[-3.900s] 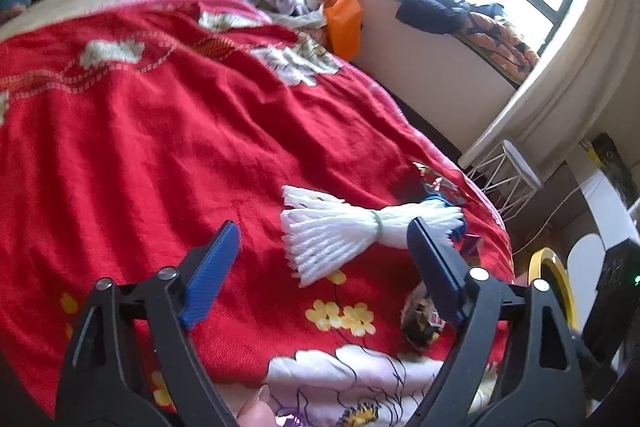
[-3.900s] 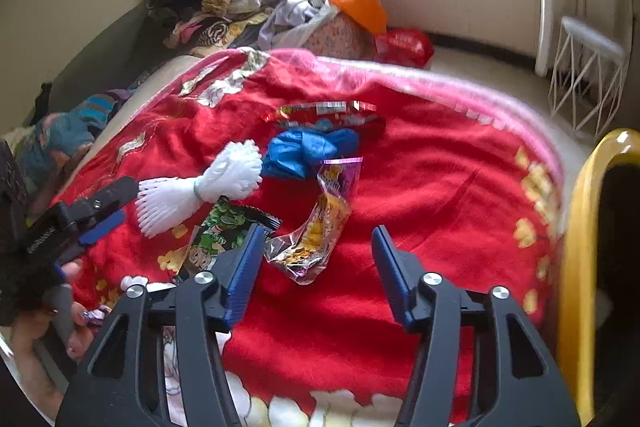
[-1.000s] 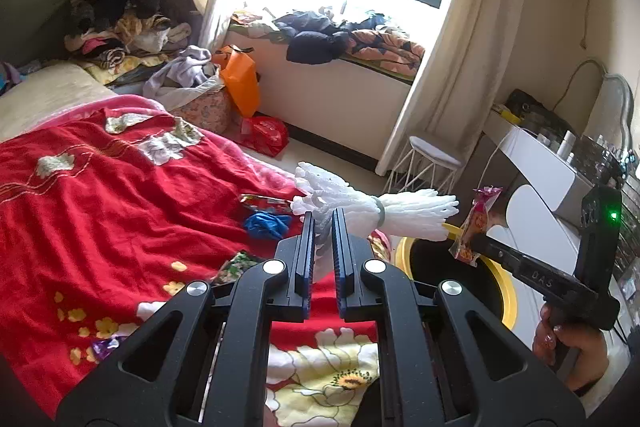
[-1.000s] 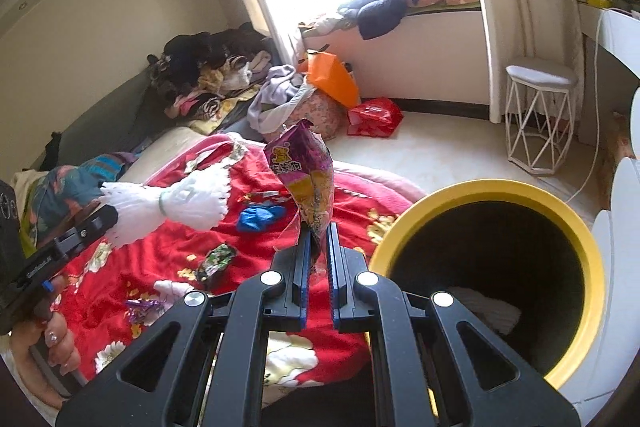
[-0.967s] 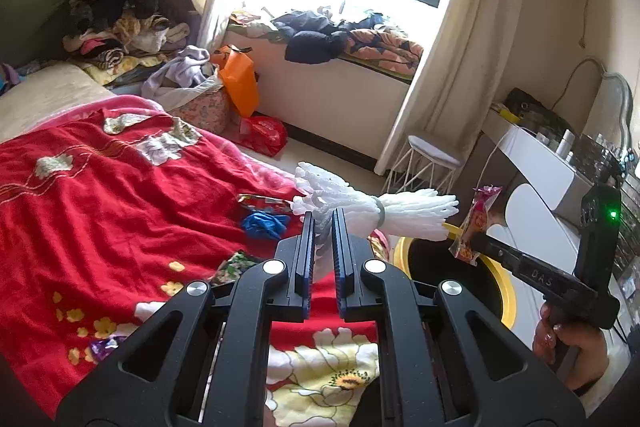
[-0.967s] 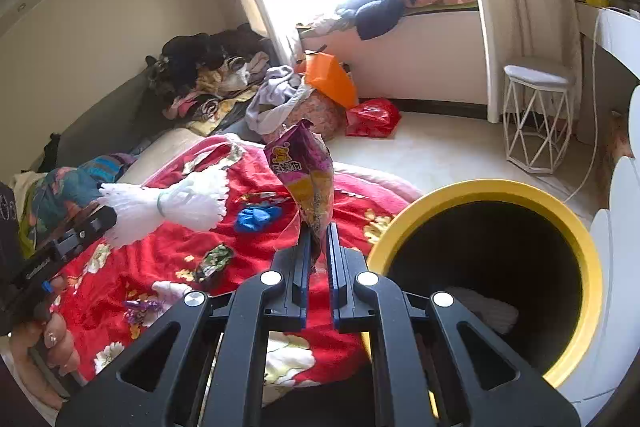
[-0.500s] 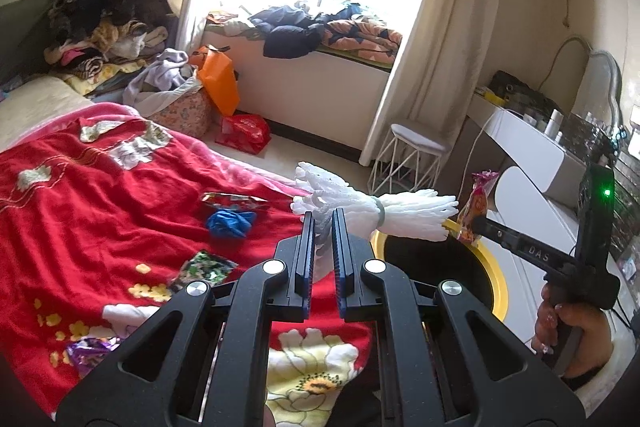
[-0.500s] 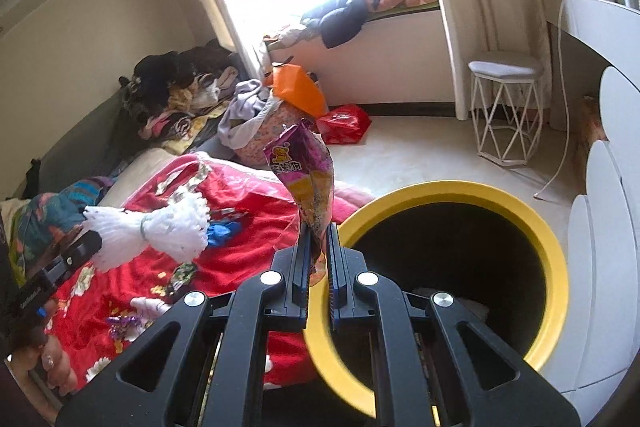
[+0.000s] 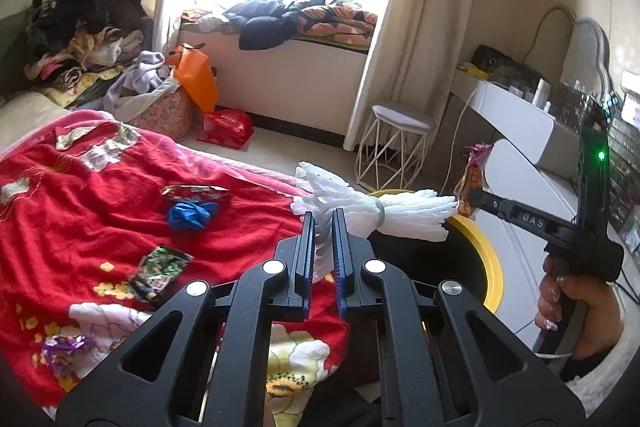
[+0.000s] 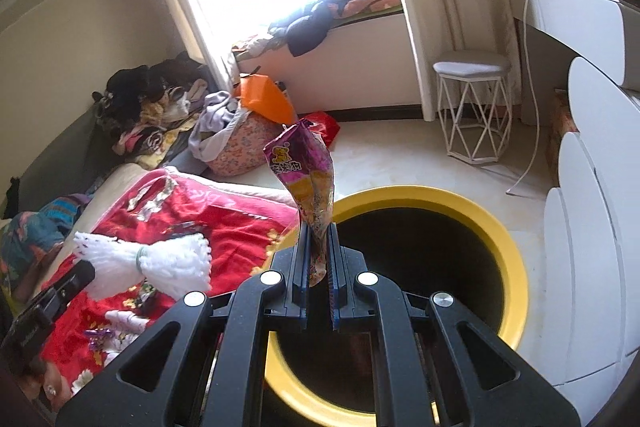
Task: Collect trash
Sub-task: 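Carry the glove bundle and snack wrapper over the yellow-rimmed bin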
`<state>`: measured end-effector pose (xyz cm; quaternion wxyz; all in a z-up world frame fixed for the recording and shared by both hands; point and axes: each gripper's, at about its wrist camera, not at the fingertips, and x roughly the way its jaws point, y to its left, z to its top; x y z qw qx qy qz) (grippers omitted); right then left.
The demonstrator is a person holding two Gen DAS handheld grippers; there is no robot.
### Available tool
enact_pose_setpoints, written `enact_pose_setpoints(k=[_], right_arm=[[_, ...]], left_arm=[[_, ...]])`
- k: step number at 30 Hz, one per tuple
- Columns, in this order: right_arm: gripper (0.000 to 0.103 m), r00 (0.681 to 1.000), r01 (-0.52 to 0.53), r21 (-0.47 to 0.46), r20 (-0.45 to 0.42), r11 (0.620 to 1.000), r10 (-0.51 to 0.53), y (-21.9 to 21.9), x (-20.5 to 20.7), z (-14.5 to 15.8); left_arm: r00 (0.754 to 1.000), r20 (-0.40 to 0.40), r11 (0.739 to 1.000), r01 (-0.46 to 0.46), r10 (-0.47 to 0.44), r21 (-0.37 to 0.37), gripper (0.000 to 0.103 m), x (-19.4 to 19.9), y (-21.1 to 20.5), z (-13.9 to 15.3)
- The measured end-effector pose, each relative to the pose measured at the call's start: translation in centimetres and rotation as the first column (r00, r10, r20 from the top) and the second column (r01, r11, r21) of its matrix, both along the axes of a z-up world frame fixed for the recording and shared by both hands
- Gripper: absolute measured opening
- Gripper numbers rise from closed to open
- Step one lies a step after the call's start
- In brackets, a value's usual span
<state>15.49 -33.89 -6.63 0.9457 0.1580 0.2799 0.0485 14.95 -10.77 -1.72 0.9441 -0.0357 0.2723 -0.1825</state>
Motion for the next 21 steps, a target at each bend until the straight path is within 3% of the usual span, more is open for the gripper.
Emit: enact_pose_setpoints(k=[21], right_arm=[[0.008, 0.988, 0.132, -0.032, -0.073, 0.991, -0.134, -4.0, 1.3, -3.3]], left_arm=[[0.990, -0.073, 0.988, 0.124, -0.118, 0.090, 0.006, 0.5, -6.0, -4.4]])
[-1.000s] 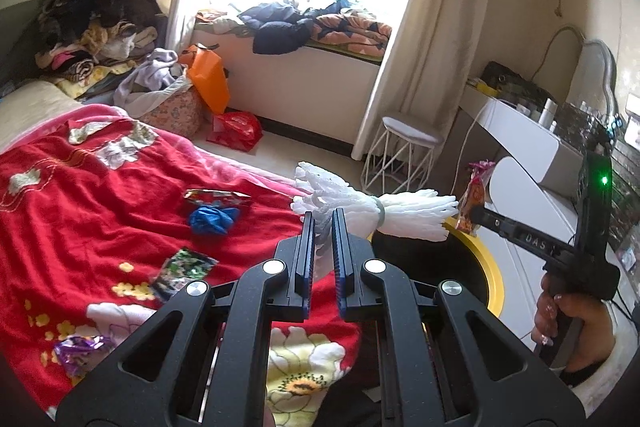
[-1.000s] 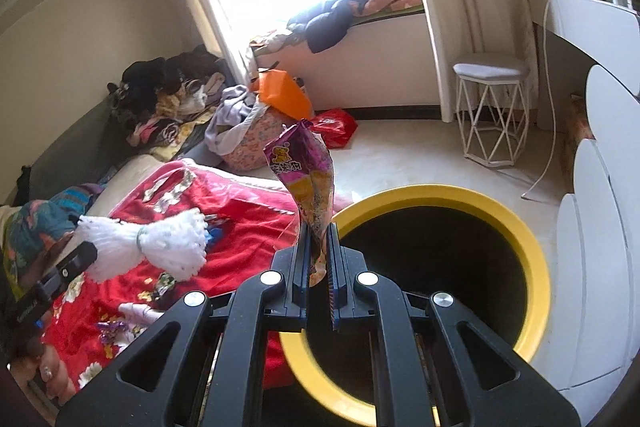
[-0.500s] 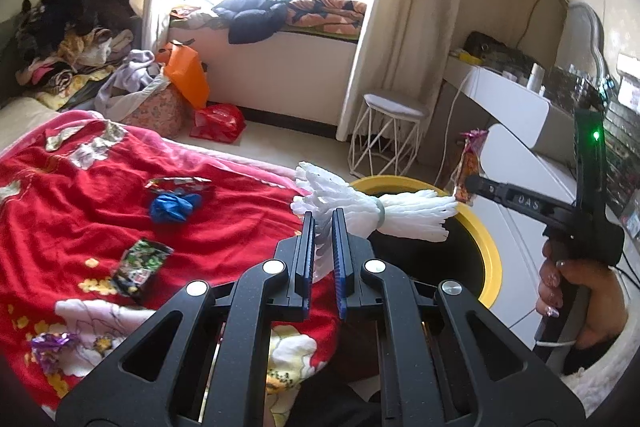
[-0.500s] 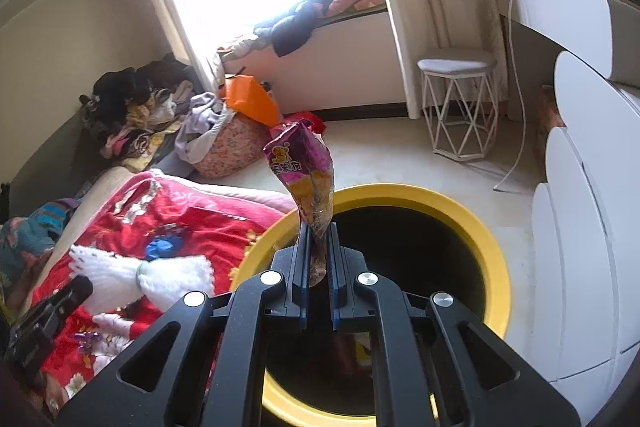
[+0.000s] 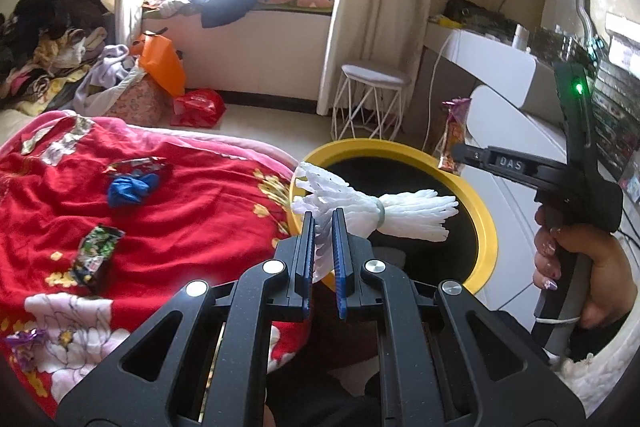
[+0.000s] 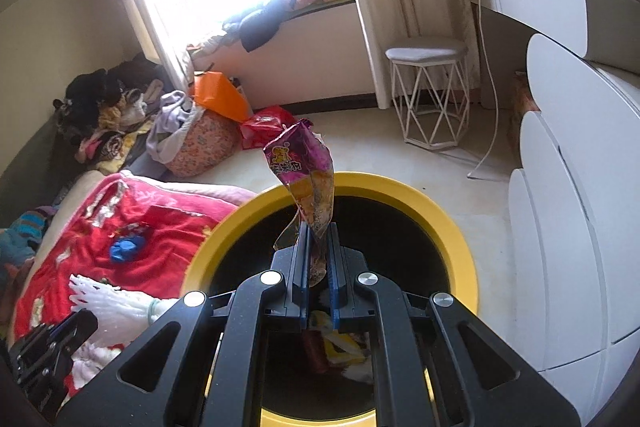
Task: Collect trash
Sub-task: 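Carry the glove bundle and snack wrapper over the yellow-rimmed bin, then open both tools to drop the bundle and wrapper into the bin, then move both tools back over the remaining trash on the bed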
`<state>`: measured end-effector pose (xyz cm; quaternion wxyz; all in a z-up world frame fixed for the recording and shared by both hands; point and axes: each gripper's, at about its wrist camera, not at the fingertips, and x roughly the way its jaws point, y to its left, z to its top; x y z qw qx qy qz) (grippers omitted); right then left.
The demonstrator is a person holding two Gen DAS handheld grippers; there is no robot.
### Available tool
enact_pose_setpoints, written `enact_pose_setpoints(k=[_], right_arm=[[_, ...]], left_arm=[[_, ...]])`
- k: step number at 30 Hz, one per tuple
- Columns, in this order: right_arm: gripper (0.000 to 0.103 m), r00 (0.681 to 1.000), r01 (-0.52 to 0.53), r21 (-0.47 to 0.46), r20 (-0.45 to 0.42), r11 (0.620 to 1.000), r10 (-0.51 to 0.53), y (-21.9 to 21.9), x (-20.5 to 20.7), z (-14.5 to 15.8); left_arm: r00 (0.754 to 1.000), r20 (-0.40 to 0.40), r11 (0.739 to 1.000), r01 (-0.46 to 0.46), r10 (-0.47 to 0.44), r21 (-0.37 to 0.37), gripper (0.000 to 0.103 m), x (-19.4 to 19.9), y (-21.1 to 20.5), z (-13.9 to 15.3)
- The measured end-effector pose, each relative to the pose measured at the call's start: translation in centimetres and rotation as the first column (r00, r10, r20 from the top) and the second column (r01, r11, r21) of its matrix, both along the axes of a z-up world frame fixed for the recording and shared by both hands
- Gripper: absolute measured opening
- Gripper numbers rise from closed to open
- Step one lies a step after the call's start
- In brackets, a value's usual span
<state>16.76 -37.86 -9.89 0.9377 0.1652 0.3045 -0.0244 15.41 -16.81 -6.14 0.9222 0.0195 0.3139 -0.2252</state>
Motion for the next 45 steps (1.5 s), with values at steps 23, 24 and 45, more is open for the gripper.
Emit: enact_pose_setpoints(k=[23, 24, 45], right_arm=[[0.008, 0.996, 0.046, 0.039, -0.073, 0.998, -0.043, -2.7, 0.8, -3.2], [0.009, 0.996, 0.047, 0.040, -0.073, 0.998, -0.044, -2.7, 0.9, -3.2], [0.053, 1.000, 0.017, -0.021, -0.017, 1.000, -0.017, -0.5, 0.4, -1.2]], left_arm=[[0.989, -0.090, 0.990, 0.126, -0.121, 0.056, 0.006, 1.3, -5.6, -3.3], [0.988, -0.094, 0.990, 0.130, -0.124, 0.058, 0.006, 1.5, -5.9, -3.4], [0.997, -0.079, 0.999, -0.024, 0.022, -0.024, 0.092, 1.2, -0.7, -1.2]])
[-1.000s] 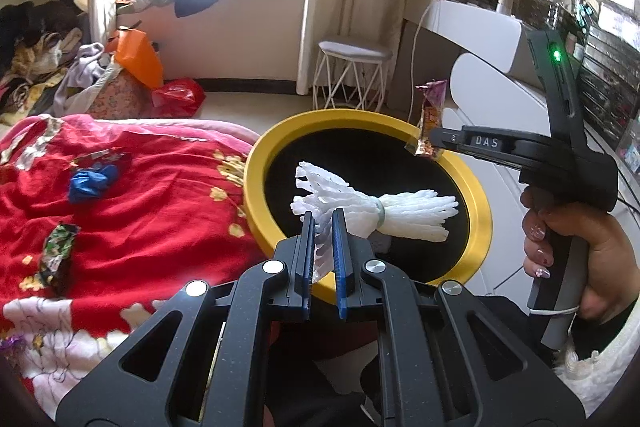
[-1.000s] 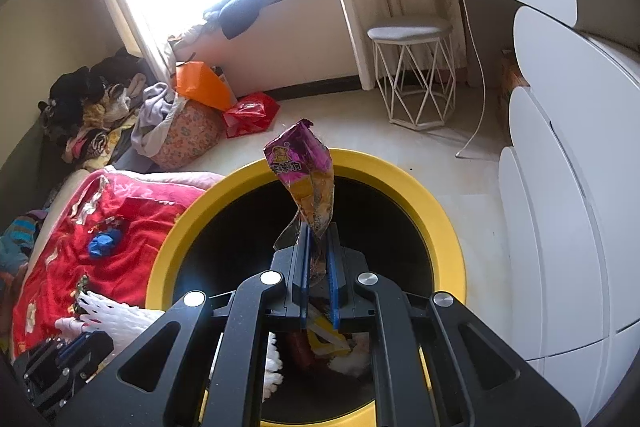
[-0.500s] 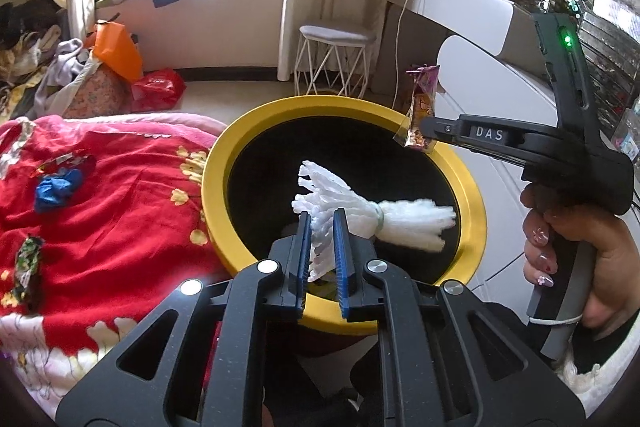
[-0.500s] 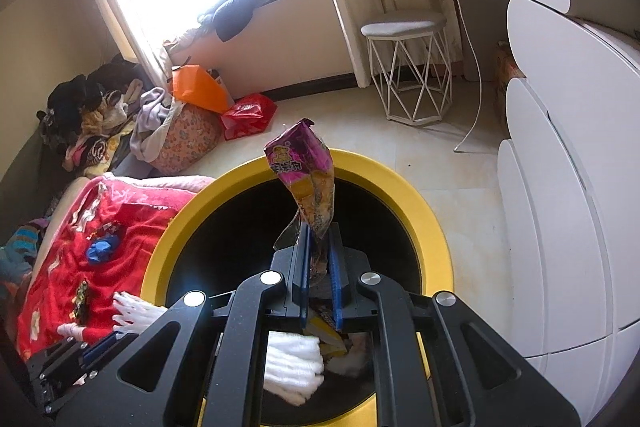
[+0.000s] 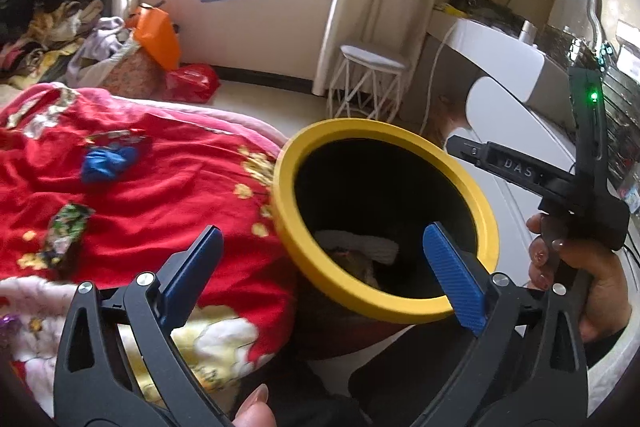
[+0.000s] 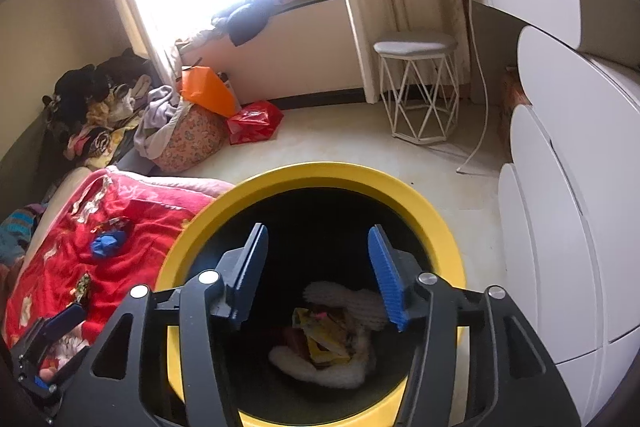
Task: Collect trash
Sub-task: 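Move both tools back over the remaining trash on the bed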
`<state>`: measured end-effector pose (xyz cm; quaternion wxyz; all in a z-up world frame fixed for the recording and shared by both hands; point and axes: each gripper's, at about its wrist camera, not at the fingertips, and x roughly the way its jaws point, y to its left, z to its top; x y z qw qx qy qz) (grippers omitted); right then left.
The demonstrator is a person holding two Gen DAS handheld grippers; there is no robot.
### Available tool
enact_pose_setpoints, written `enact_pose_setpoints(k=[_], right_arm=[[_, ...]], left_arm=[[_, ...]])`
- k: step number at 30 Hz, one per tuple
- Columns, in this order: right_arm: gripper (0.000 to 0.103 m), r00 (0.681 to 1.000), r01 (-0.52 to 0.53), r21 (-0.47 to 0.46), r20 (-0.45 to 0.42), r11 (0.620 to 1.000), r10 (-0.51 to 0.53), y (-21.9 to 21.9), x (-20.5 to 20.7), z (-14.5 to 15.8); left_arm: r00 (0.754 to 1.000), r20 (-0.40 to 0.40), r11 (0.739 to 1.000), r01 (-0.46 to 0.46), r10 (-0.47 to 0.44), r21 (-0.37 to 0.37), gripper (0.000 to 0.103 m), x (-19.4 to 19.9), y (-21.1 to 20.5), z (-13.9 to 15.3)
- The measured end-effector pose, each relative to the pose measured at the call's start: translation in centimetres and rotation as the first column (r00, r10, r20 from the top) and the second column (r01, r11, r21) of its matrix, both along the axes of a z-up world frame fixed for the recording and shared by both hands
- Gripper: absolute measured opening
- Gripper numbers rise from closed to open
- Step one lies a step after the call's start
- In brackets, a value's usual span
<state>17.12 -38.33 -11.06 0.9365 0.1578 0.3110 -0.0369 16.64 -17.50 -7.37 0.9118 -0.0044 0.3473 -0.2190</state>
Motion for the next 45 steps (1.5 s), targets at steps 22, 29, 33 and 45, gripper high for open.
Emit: enact_pose_setpoints(k=[22, 29, 33, 45], right_arm=[[0.062, 0.984, -0.141, -0.030, 0.107, 0.990, 0.144, 6.8, -2.3, 4.9], [0.063, 0.966, -0.217, -0.041, 0.134, 0.975, 0.221, 9.6, -2.6, 5.9], [0.064, 0.954, -0.258, -0.053, 0.144, 0.965, 0.263, 11.5, -2.8, 6.5], [0.067, 0.914, -0.361, -0.101, 0.156, 0.927, 0.373, 16.7, -3.3, 7.6]], left_arm=[[0.970, 0.138, 0.980, -0.197, 0.201, -0.039, 0.092, -2.4, 8.9, 5.4], [0.951, 0.149, 0.963, -0.265, 0.270, -0.053, 0.092, -3.1, 12.1, 6.1], [0.938, 0.155, 0.950, -0.305, 0.311, -0.064, 0.092, -3.3, 14.1, 6.3], [0.910, 0.167, 0.926, -0.371, 0.379, -0.073, 0.092, -4.2, 18.4, 6.9]])
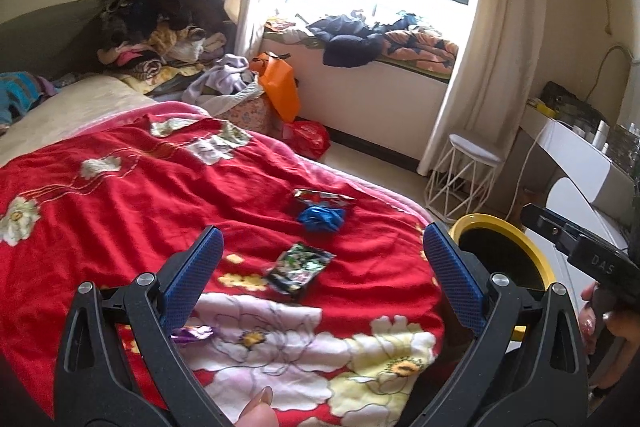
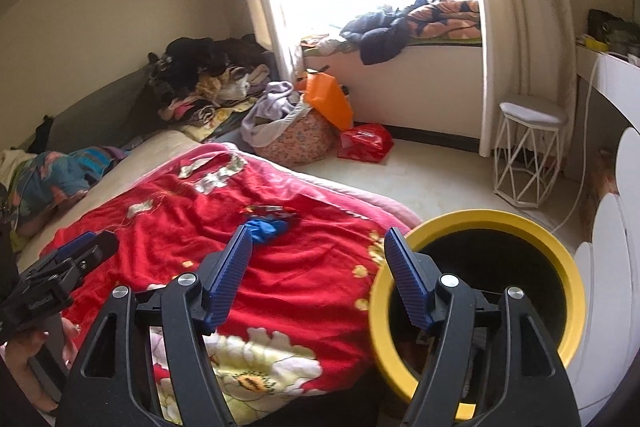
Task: Collect trash
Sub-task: 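Move both tools back over the remaining trash on the bed, then grasp the purple candy wrapper with the left tool while the right tool grasps the blue plastic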
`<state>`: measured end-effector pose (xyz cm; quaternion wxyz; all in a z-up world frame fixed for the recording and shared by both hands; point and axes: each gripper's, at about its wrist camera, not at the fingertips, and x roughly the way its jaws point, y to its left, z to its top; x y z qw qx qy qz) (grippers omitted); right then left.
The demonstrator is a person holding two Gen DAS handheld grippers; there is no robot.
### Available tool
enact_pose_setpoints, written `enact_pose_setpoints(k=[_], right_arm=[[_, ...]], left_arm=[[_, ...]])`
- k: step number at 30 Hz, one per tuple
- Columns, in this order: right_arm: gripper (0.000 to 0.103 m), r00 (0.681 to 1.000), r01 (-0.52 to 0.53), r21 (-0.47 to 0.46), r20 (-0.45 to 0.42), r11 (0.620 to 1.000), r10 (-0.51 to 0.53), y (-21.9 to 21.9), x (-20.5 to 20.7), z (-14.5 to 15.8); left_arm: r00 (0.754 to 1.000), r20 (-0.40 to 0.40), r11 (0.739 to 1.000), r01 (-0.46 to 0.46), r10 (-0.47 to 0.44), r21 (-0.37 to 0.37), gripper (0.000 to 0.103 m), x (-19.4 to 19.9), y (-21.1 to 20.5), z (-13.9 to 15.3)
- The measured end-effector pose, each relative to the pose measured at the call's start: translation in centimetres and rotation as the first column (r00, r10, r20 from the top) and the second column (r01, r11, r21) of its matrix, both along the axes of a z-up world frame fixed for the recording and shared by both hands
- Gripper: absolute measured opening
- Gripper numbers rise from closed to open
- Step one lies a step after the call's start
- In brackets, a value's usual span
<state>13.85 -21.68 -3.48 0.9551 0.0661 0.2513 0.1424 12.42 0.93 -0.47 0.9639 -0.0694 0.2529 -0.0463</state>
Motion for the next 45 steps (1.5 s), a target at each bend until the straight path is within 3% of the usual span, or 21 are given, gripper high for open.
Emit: enact_pose_setpoints(k=[13, 24, 31, 45], right_arm=[[0.069, 0.995, -0.099, -0.045, 0.016, 0.994, 0.100, 4.5, 0.3, 0.6], [0.071, 0.984, -0.175, -0.094, 0.003, 0.980, 0.176, 9.1, 2.0, -0.5], [0.072, 0.979, -0.204, -0.113, -0.023, 0.972, 0.203, 11.4, 4.0, -2.1], [0.072, 0.975, -0.175, -0.140, -0.165, 0.975, 0.151, 13.8, 12.6, -7.6]], left_arm=[[0.997, -0.011, 0.997, -0.079, 0.079, 0.001, 0.092, -0.8, 4.6, -0.7], [0.990, -0.047, 0.991, -0.131, 0.131, 0.005, 0.092, -1.3, 7.7, -2.7], [0.981, -0.105, 0.987, -0.163, 0.161, -0.012, 0.092, -1.1, 9.9, -5.0], [0.951, -0.270, 0.975, -0.190, 0.153, -0.115, 0.092, 0.0, 12.7, -10.5]])
